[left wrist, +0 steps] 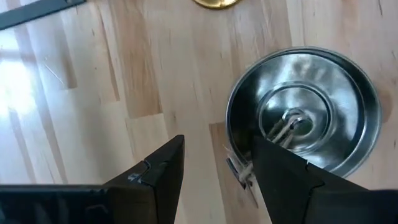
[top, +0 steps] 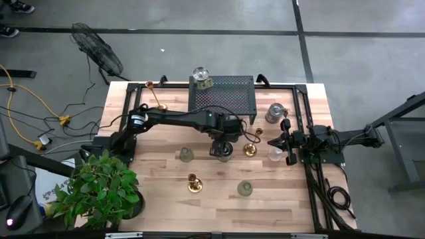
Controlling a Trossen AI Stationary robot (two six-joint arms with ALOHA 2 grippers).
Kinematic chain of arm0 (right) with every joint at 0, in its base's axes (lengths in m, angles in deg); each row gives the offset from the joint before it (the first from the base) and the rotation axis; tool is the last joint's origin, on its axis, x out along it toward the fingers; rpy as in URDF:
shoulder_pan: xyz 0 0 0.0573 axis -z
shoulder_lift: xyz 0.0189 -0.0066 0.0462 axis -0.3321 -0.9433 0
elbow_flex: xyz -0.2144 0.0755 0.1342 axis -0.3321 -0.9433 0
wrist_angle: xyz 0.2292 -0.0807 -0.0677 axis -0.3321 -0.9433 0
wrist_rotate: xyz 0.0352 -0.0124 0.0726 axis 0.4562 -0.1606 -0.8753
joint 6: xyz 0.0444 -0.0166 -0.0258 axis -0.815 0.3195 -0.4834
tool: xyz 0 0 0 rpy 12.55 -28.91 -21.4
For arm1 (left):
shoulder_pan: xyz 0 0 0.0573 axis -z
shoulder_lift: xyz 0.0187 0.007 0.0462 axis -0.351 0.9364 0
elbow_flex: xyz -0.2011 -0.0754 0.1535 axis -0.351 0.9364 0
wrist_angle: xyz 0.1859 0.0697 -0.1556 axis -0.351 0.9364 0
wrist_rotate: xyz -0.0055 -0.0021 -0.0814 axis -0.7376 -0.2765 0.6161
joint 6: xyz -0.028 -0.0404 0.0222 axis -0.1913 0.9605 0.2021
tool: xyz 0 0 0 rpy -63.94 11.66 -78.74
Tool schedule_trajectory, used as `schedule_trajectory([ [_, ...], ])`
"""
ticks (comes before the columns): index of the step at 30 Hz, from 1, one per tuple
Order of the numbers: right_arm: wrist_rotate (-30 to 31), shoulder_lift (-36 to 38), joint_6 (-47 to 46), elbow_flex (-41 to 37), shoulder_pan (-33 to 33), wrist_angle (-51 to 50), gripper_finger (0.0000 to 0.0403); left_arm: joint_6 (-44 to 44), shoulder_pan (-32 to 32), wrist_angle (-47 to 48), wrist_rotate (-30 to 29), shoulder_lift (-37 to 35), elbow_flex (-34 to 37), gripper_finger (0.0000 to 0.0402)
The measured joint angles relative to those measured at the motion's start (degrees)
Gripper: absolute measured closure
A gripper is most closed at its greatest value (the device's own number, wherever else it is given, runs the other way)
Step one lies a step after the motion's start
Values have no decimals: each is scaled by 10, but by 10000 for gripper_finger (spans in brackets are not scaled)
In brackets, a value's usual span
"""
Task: Stock candles on shelf
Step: Put the bottom scented candle on the shelf
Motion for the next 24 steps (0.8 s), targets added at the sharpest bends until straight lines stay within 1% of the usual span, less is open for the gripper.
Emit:
schedule_trajectory([
  [6,0,0,0,0,0,0,400,-7,-3,-4,8,10,-1,223],
  [11,0,0,0,0,0,0,400,-9,-7,-3,30,17,-2,229],
  [14,0,0,0,0,0,0,400,-9,-7,-1,41,21,-3,251],
  [20,0,0,0,0,0,-1,400,-10,-11,9,54,29,-3,317],
  [24,0,0,0,0,0,-1,400,-7,-14,11,62,30,-3,341],
])
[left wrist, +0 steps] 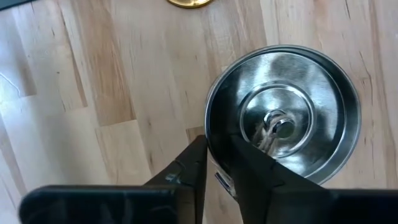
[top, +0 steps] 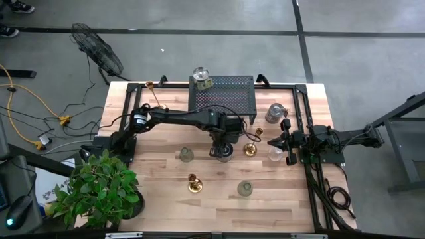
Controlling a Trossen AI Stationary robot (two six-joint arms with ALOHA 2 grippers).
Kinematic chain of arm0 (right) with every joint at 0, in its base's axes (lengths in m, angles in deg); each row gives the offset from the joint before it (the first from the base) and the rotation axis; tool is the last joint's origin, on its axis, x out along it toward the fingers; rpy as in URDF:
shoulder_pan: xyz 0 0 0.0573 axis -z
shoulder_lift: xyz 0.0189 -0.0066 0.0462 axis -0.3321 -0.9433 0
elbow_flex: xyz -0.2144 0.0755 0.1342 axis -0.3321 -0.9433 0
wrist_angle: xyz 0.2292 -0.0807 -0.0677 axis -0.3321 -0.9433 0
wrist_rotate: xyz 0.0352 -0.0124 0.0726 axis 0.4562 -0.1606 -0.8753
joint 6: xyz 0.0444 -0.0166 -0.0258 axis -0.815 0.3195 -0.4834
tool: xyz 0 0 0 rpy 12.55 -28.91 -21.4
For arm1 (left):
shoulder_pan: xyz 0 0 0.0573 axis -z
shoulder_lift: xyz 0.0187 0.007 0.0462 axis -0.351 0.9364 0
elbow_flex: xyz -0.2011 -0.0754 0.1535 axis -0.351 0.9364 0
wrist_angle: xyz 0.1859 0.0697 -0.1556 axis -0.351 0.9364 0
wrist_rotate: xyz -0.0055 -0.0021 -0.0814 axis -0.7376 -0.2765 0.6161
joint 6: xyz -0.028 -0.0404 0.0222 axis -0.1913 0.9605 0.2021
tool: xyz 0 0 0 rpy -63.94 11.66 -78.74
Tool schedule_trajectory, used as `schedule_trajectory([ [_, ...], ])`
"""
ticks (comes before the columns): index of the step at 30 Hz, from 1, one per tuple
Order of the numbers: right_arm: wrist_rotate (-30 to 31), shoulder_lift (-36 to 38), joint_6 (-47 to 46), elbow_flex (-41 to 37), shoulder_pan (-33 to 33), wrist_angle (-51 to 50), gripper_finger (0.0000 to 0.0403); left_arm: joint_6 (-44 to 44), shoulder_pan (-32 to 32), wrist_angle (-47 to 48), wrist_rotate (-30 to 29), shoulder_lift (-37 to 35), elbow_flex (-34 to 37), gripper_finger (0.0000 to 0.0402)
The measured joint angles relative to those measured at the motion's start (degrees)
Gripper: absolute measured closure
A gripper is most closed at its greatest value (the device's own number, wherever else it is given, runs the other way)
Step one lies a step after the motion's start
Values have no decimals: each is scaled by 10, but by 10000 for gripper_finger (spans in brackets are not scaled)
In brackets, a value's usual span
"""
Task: Stock candles on shelf
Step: Put the bottom scented candle on the shelf
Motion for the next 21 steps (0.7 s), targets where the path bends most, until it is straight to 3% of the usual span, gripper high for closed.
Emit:
schedule_trajectory([
  [21,0,0,0,0,0,0,400,88,-8,16,12,18,1,346],
])
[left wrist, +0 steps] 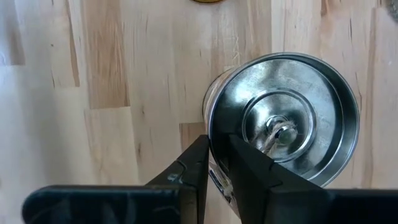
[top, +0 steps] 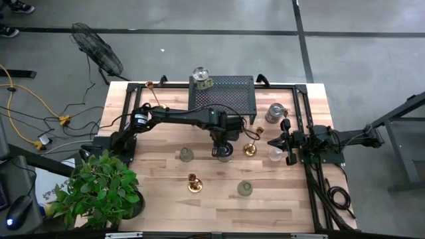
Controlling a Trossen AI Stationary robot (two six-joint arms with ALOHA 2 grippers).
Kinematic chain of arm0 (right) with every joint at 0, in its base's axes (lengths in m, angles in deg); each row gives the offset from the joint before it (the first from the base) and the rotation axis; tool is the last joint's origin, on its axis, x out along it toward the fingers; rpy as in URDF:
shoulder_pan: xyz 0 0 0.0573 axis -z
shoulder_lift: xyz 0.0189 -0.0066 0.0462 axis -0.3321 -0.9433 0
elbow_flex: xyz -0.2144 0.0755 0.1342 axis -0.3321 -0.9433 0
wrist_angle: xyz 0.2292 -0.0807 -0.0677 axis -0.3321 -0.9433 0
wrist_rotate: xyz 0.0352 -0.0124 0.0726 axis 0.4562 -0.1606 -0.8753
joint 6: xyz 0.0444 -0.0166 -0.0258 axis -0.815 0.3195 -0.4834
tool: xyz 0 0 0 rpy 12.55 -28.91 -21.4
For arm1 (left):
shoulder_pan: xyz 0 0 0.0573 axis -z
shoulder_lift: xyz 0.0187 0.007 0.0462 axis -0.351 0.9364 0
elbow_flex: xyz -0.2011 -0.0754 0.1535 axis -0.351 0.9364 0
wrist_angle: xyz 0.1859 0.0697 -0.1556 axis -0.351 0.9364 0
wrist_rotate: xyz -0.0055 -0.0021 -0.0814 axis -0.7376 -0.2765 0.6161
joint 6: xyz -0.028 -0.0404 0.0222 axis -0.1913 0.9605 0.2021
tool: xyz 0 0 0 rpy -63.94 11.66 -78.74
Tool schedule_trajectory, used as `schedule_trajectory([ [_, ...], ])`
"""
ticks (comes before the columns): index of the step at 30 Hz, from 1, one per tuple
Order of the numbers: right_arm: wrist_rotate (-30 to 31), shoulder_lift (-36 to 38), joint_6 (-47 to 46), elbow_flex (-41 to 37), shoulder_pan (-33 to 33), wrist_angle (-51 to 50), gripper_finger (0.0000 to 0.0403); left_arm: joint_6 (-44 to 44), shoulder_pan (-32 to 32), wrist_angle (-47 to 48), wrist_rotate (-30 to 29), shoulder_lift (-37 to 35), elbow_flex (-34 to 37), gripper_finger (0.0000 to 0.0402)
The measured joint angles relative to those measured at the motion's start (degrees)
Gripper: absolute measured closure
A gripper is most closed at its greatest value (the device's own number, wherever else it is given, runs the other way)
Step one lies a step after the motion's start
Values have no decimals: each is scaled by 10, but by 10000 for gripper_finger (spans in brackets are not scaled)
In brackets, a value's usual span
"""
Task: Stock candles on shelf
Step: Put the bottom scented candle on the shelf
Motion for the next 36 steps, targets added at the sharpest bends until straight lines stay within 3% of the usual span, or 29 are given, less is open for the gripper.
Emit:
schedule_trajectory([
  [22,0,0,0,0,0,0,400,3,0,7,-4,4,0,346],
  [30,0,0,0,0,0,0,400,0,0,4,9,4,0,395],
  [36,0,0,0,0,0,0,400,-2,0,4,8,4,0,397],
])
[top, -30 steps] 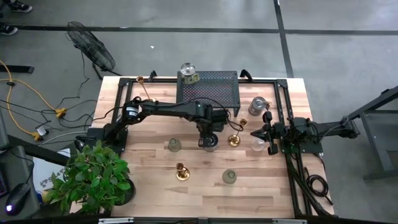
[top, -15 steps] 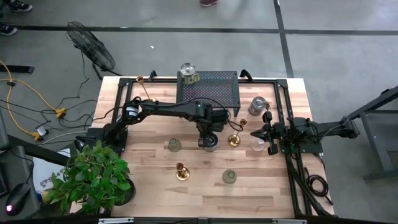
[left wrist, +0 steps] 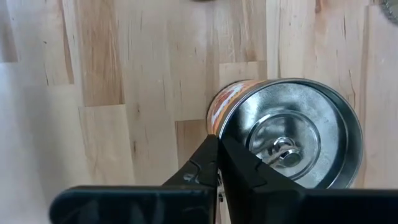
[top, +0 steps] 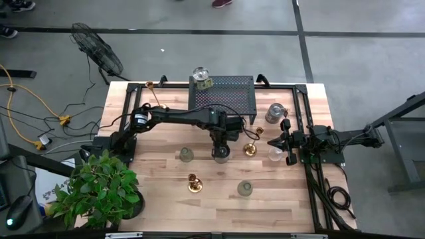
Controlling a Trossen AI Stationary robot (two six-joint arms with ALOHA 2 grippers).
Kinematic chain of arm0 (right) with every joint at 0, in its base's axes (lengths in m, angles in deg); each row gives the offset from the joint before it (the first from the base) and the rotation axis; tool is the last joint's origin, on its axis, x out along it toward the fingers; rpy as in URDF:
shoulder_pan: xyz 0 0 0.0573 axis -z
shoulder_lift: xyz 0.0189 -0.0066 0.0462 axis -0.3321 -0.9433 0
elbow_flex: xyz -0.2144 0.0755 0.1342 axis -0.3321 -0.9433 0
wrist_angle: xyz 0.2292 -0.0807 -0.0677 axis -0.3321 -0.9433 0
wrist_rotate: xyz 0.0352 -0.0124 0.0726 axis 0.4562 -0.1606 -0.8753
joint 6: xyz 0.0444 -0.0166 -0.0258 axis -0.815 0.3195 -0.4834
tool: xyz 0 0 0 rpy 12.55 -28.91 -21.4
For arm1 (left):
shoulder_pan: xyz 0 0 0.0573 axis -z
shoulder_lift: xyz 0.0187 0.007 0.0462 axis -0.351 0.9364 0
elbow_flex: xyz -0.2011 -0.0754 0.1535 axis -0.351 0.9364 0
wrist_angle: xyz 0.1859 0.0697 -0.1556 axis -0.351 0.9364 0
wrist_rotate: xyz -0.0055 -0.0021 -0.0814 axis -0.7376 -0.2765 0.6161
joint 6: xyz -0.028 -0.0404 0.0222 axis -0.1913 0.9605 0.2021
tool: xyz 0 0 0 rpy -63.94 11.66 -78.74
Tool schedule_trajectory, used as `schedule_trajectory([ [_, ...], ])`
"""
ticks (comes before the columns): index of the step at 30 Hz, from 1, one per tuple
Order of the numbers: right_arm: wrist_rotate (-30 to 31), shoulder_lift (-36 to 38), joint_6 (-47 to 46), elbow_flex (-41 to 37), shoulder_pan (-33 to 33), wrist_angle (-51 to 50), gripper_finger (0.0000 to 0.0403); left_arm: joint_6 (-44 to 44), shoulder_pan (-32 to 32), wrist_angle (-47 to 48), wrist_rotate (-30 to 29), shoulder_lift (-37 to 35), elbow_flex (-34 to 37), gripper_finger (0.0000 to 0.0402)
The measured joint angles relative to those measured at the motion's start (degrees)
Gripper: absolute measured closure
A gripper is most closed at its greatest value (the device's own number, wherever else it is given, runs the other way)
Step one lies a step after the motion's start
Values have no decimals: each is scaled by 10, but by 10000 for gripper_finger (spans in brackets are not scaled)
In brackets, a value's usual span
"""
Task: Stock candles on shelf
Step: Put the bottom scented candle on the shelf
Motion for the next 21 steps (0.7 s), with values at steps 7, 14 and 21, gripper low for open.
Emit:
schedule_trajectory([
  [7,0,0,0,0,0,0,400,-10,0,0,3,0,0,400],
  [14,0,0,0,0,0,0,400,-17,0,0,2,0,0,401],
  [21,0,0,0,0,0,0,400,-30,0,0,3,0,0,401],
])
